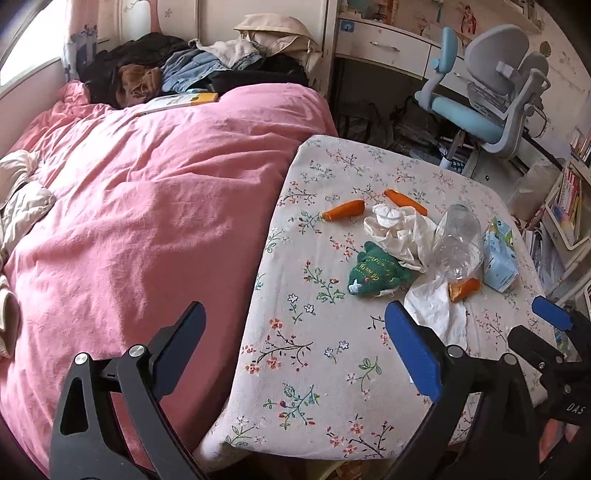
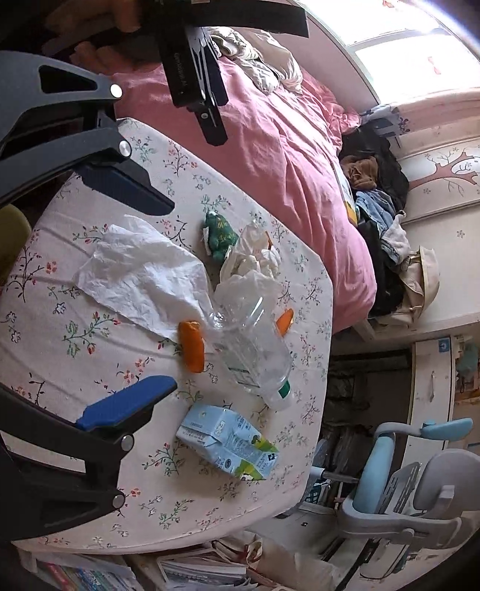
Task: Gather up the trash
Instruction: 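Return both tools to the table toward the white tissue, then grasp the white tissue with the right tool while the left tool grasps an orange piece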
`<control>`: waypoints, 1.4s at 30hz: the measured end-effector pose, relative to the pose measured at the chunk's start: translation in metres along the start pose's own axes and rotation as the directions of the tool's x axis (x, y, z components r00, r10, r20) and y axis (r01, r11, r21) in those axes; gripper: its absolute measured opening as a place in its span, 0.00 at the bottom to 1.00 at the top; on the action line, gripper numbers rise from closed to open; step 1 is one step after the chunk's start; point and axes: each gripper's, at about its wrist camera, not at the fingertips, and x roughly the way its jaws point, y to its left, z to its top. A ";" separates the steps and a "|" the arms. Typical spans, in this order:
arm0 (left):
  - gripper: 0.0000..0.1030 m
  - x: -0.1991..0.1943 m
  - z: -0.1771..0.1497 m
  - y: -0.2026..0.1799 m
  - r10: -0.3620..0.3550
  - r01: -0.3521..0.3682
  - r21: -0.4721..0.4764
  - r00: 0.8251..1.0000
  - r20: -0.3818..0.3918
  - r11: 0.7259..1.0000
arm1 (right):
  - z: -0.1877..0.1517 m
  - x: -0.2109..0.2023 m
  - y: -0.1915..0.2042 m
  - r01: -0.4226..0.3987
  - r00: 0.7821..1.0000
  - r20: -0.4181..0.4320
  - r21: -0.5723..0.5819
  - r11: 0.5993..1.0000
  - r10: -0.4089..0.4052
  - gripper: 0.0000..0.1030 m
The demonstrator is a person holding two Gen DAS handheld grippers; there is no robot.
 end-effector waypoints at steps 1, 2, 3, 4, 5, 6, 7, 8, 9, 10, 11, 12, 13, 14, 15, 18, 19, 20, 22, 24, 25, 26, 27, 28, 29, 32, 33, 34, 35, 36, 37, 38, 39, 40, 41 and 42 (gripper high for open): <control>0.91 0.001 0.000 0.001 -0.001 0.001 -0.002 1.000 -0.004 1.000 | 0.000 0.000 0.000 0.001 1.000 -0.002 0.000 1.000 -0.001 0.82; 0.91 0.001 0.000 0.001 -0.003 0.003 -0.003 1.000 -0.007 1.000 | 0.000 0.000 -0.001 0.002 1.000 -0.004 0.000 1.000 -0.002 0.82; 0.91 0.002 0.000 0.001 -0.004 0.004 -0.003 1.000 -0.010 1.000 | -0.001 0.001 -0.001 0.003 1.000 -0.006 -0.001 1.000 -0.003 0.82; 0.91 0.003 0.000 0.000 -0.005 0.005 -0.002 1.000 -0.012 1.000 | 0.000 0.001 -0.001 0.004 1.000 -0.008 -0.002 1.000 -0.004 0.82; 0.91 0.003 0.000 0.000 -0.005 0.005 0.001 1.000 -0.012 1.000 | 0.000 0.002 0.000 0.004 1.000 -0.009 -0.003 1.000 -0.004 0.82; 0.91 0.003 0.000 -0.001 -0.006 0.006 0.004 1.000 -0.013 1.000 | 0.000 0.002 0.000 0.005 1.000 -0.010 -0.003 1.000 -0.005 0.82; 0.91 0.003 0.000 -0.002 -0.006 0.006 0.008 1.000 -0.014 1.000 | 0.000 0.003 0.000 0.005 1.000 -0.011 -0.003 1.000 -0.005 0.82; 0.91 0.003 -0.001 -0.002 -0.006 0.006 0.011 1.000 -0.015 1.000 | 0.000 0.003 0.000 0.006 1.000 -0.013 -0.003 1.000 -0.006 0.82; 0.91 0.004 -0.001 -0.003 -0.006 0.007 0.014 1.000 -0.016 1.000 | 0.001 0.003 0.000 0.006 1.000 -0.014 -0.003 1.000 -0.006 0.82; 0.91 0.004 -0.001 -0.003 -0.006 0.007 0.015 1.000 -0.017 1.000 | 0.001 0.003 0.000 0.007 1.000 -0.015 -0.004 1.000 -0.007 0.82; 0.91 0.004 -0.001 -0.003 -0.007 0.007 0.016 1.000 -0.019 1.000 | 0.001 0.004 0.000 0.008 1.000 -0.016 -0.005 1.000 -0.008 0.82; 0.91 0.004 0.000 -0.003 -0.007 0.007 0.016 1.000 -0.020 1.000 | 0.001 0.004 0.000 0.008 1.000 -0.017 -0.006 1.000 -0.008 0.82; 0.91 0.004 0.000 -0.003 -0.007 0.007 0.015 1.000 -0.020 1.000 | 0.001 0.004 0.000 0.009 1.000 -0.018 -0.006 1.000 -0.009 0.82; 0.91 0.004 0.000 -0.003 -0.007 0.008 0.014 1.000 -0.021 1.000 | 0.001 0.005 0.000 0.009 1.000 -0.019 -0.007 1.000 -0.009 0.82; 0.91 0.004 0.000 -0.003 -0.007 0.007 0.014 1.000 -0.020 1.000 | 0.001 0.005 0.000 0.010 1.000 -0.021 -0.007 1.000 -0.010 0.82; 0.91 0.005 0.000 -0.002 -0.007 0.008 0.013 1.000 -0.023 1.000 | 0.001 0.006 -0.001 0.013 1.000 -0.024 -0.008 1.000 -0.013 0.82; 0.91 0.005 -0.001 -0.001 -0.008 0.009 0.013 1.000 -0.023 1.000 | 0.001 0.006 -0.001 0.015 1.000 -0.025 -0.008 1.000 -0.015 0.82; 0.91 0.006 0.000 0.000 -0.009 0.009 0.014 1.000 -0.025 1.000 | 0.001 0.006 -0.001 0.017 1.000 -0.025 -0.008 1.000 -0.017 0.82; 0.91 0.006 0.000 0.005 -0.005 0.005 0.007 1.000 -0.027 1.000 | 0.000 0.007 -0.003 0.026 0.999 -0.030 -0.007 1.000 -0.026 0.82; 0.91 0.006 0.001 0.015 0.000 -0.001 -0.026 0.999 -0.033 1.000 | 0.000 0.009 -0.006 0.035 0.999 -0.037 -0.001 0.999 -0.035 0.82; 0.91 0.007 0.002 0.022 -0.004 0.002 -0.054 0.999 -0.039 0.999 | -0.001 0.010 -0.007 0.037 0.998 -0.041 0.003 0.999 -0.037 0.82; 0.91 0.007 0.003 0.028 -0.012 0.009 -0.081 0.999 -0.043 0.997 | -0.001 0.011 -0.010 0.040 0.998 -0.046 0.010 0.999 -0.039 0.82; 0.91 0.007 0.003 0.034 -0.022 0.017 -0.109 0.999 -0.047 0.994 | -0.001 0.011 -0.011 0.040 0.998 -0.049 0.015 0.999 -0.039 0.82; 0.91 0.008 0.003 0.040 -0.031 0.024 -0.135 0.998 -0.049 0.991 | -0.001 0.012 -0.014 0.034 0.998 -0.053 0.025 0.999 -0.033 0.82; 0.91 0.008 0.002 0.045 -0.035 0.027 -0.157 0.998 -0.050 0.987 | -0.001 0.012 -0.015 0.029 0.998 -0.056 0.030 0.999 -0.028 0.82; 0.91 0.009 0.000 0.049 -0.028 0.018 -0.174 0.998 -0.054 0.985 | -0.002 0.017 -0.017 0.016 0.997 -0.075 0.039 0.999 -0.013 0.82; 0.91 0.010 0.000 0.048 -0.030 0.019 -0.173 0.998 -0.057 0.985 | -0.002 0.020 -0.017 0.008 0.996 -0.089 0.045 0.999 -0.004 0.82; 0.91 0.010 -0.001 0.047 -0.031 0.020 -0.168 0.998 -0.060 0.986 | -0.002 0.023 -0.018 -0.003 0.995 -0.101 0.052 0.999 0.008 0.82; 0.91 0.011 -0.001 0.045 -0.031 0.020 -0.158 0.997 -0.064 0.987 | -0.003 0.025 -0.018 -0.014 0.994 -0.111 0.059 0.998 0.020 0.82; 0.91 0.012 -0.002 0.042 -0.029 0.019 -0.146 0.997 -0.067 0.989 | -0.004 0.029 -0.018 -0.030 0.992 -0.124 0.068 0.997 0.038 0.82; 0.91 0.013 -0.002 0.039 -0.026 0.016 -0.135 0.997 -0.069 0.991 | -0.004 0.032 -0.017 -0.044 0.989 -0.137 0.074 0.996 0.054 0.82; 0.91 0.013 -0.002 0.037 -0.024 0.015 -0.129 0.997 -0.071 0.992 | -0.006 0.035 -0.015 -0.060 0.986 -0.153 0.077 0.995 0.071 0.82; 0.91 0.014 -0.001 0.036 -0.023 0.014 -0.124 0.997 -0.073 0.992 | -0.007 0.040 -0.012 -0.077 0.981 -0.175 0.077 0.994 0.090 0.82; 0.91 0.015 -0.002 0.035 -0.022 0.013 -0.122 0.997 -0.076 0.992 | -0.008 0.044 -0.007 -0.081 0.978 -0.188 0.066 0.994 0.093 0.82; 0.91 0.016 -0.002 0.034 -0.023 0.013 -0.123 0.997 -0.079 0.992 | -0.009 0.047 -0.003 -0.085 0.976 -0.196 0.053 0.995 0.093 0.82; 0.91 0.017 -0.002 0.034 -0.024 0.014 -0.123 0.996 -0.081 0.992 | -0.009 0.050 0.003 -0.091 0.974 -0.203 0.036 0.995 0.097 0.82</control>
